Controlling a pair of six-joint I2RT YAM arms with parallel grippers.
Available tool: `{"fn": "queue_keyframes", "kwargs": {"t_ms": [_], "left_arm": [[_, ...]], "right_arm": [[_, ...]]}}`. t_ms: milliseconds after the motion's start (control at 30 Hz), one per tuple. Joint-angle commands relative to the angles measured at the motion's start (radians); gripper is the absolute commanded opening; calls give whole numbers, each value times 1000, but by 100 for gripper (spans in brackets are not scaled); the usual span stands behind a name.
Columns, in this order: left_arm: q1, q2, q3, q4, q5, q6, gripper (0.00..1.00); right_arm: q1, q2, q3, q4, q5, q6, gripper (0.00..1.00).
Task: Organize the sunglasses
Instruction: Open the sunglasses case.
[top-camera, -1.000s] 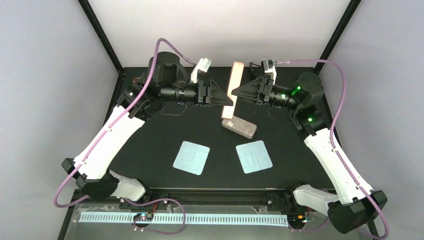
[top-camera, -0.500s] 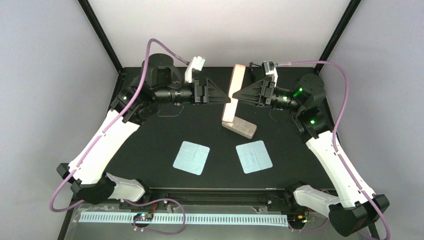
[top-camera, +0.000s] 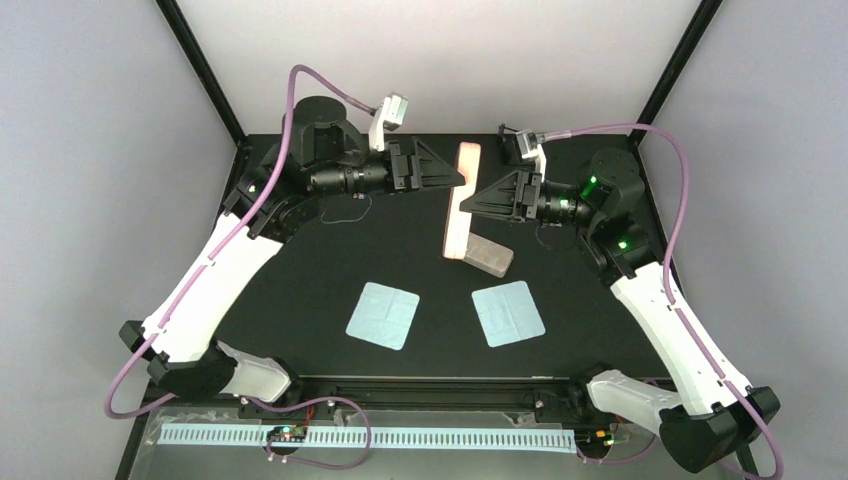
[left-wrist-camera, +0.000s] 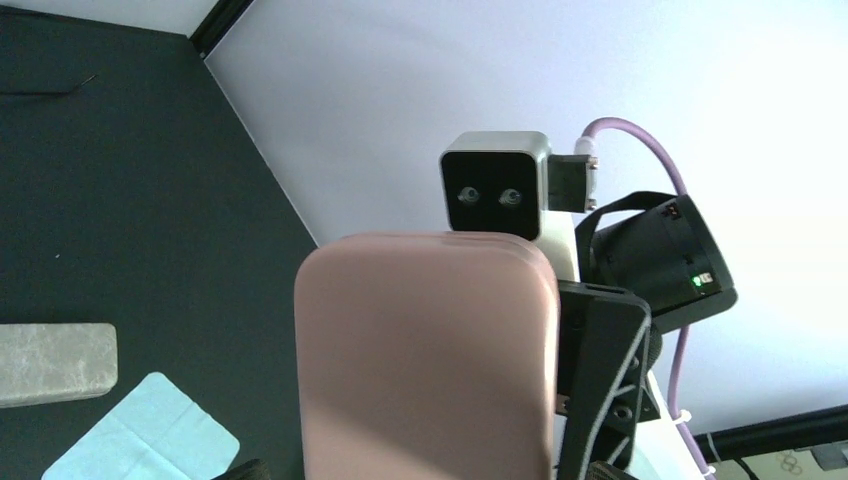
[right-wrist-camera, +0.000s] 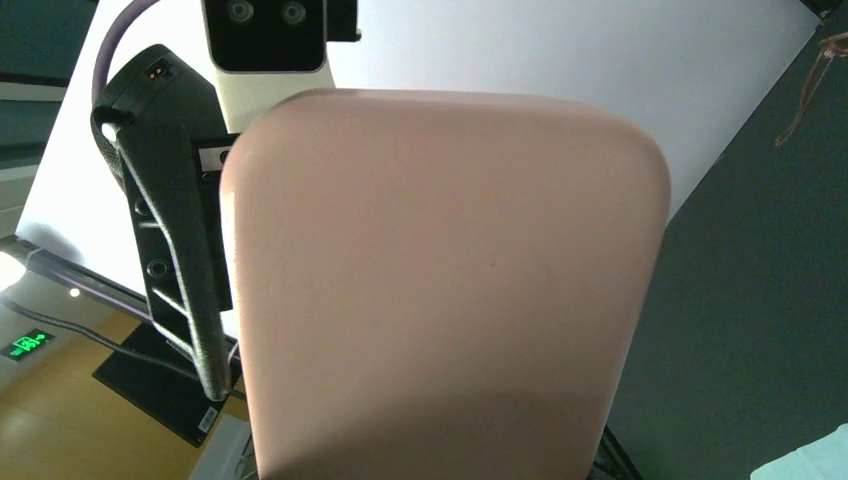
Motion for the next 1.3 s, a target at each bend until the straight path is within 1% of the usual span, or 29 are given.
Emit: {"fn": "queue_keyframes", "kwargs": {"t_ms": [0, 133, 367, 633, 900, 1267], "left_arm": [[3, 28, 32, -29, 9, 14, 81], [3, 40, 28, -91, -2, 42, 77], [6, -8, -54, -138, -104, 69, 68], [5, -78, -189, -140, -157, 92, 65], [4, -86, -219, -165, -189, 115, 63], [4, -96, -271, -177, -224, 122, 50]], "right_arm": [[10, -8, 44, 12, -28, -18, 1], [10, -7, 51, 11, -32, -20, 1], [10, -3, 76, 1, -28, -24, 1], [11, 3, 103, 20, -24, -10, 1], [10, 7, 107, 26, -20, -4, 1], [10, -1, 101, 26, -16, 0, 1]]}}
